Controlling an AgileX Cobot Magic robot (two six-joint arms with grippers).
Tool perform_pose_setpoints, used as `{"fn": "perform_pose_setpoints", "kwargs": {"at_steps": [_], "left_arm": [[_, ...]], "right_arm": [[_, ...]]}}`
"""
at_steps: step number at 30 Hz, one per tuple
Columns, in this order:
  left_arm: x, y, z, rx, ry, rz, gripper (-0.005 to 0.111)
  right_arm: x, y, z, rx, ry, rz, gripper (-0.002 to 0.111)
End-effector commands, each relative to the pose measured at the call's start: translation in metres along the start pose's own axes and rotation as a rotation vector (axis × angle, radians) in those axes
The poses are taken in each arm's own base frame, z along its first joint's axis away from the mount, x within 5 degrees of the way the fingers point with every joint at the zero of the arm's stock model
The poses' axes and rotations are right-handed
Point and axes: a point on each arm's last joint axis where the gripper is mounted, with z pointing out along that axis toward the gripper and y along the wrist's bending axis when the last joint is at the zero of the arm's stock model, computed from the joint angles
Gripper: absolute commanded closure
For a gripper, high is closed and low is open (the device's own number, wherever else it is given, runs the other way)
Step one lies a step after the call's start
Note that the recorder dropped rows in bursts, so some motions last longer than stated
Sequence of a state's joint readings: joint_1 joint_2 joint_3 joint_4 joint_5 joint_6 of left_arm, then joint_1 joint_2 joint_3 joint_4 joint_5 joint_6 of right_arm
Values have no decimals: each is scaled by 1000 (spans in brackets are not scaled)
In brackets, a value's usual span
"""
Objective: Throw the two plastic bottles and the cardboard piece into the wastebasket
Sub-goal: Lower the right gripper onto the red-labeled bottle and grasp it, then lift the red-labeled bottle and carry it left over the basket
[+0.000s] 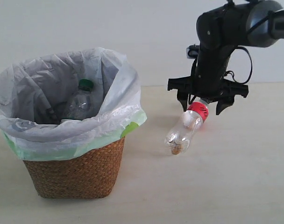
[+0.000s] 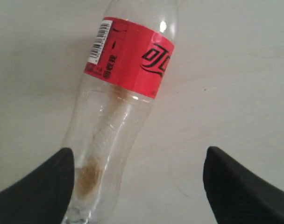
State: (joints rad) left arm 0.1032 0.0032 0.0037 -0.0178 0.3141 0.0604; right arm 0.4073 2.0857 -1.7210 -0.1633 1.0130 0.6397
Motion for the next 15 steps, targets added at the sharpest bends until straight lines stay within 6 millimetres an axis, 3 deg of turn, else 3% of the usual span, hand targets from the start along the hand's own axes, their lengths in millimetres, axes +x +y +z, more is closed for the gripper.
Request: {"fn": "perform_pose_setpoints", "kwargs": {"at_steps": [1, 10, 11, 14, 15], "left_arm": [[-2, 0, -1, -4, -13, -10, -1], [-2, 0, -1, -4, -13, -10, -1], [-2, 0, -1, -4, -13, -10, -1], [-2, 0, -1, -4, -13, -10, -1], [-2, 0, -1, -4, -13, -10, -1]], "right_arm": [[0, -5, 31, 21, 42, 59, 41], [11, 8, 105, -73, 114, 86, 44], [12, 8, 106, -72, 116, 79, 51], [8, 8, 93, -87, 94, 5, 109], [6, 8, 86, -93, 84, -4, 108]]}}
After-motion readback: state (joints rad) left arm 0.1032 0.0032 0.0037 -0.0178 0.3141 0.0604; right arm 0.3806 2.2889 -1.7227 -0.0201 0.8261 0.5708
